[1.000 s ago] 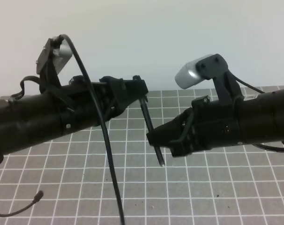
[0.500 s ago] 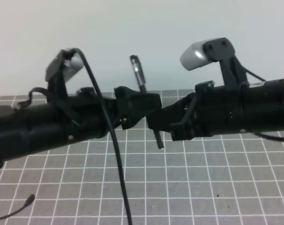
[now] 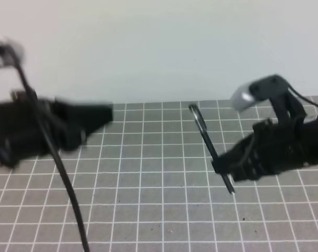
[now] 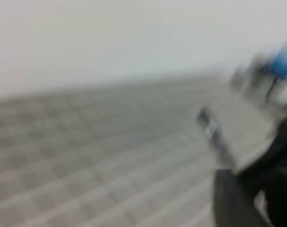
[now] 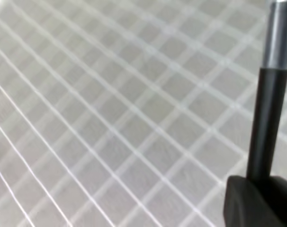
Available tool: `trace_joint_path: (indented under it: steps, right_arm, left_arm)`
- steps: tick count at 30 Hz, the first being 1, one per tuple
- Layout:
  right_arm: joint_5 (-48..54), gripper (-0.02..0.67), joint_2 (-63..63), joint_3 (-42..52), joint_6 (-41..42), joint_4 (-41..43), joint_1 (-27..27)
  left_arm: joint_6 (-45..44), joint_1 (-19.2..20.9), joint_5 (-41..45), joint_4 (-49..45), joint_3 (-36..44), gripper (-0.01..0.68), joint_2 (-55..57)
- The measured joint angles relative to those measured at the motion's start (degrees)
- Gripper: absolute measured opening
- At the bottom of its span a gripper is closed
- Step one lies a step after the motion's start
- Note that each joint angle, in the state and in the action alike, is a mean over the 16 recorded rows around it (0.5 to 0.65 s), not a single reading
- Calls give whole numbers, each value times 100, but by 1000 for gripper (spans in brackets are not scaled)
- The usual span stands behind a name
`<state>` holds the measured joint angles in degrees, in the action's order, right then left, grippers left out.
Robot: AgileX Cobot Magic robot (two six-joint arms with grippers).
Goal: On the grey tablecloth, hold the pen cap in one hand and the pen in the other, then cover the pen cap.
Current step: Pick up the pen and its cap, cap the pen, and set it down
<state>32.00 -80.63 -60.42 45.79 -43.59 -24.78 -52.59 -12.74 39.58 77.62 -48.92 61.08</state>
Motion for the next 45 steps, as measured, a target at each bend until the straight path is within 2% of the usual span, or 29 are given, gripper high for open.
trace_joint_path:
  steps: [7,10,14,29,34,37,45]
  right_arm:
    - [177,63,-316,111,-512,600,62]
    - [189,68,-599,123,-595,701,62]
    - [193,68,-1075,125,-730,834,62]
    - [-227,68,-2113,119,-2251,1724,62]
    - [-324,80,-2184,115,-2440,1958,62]
    - [-328,104,-2223,115,-2479,2068,62]
    - [-321,243,-2275,115,-2568,2127,62]
  left_arm:
    - [1202,94,401,-2516,0,53,-182]
    - [1674,96,524,-3262,0,16,-191]
    - [2079,97,644,-3846,0,3,-193]
    - [2356,98,802,-4125,0,-1,-193]
    - [2371,98,778,-4129,0,-1,-193]
    - [2373,98,761,-4132,0,-1,-193]
    - [2368,98,787,-4134,0,-1,-193]
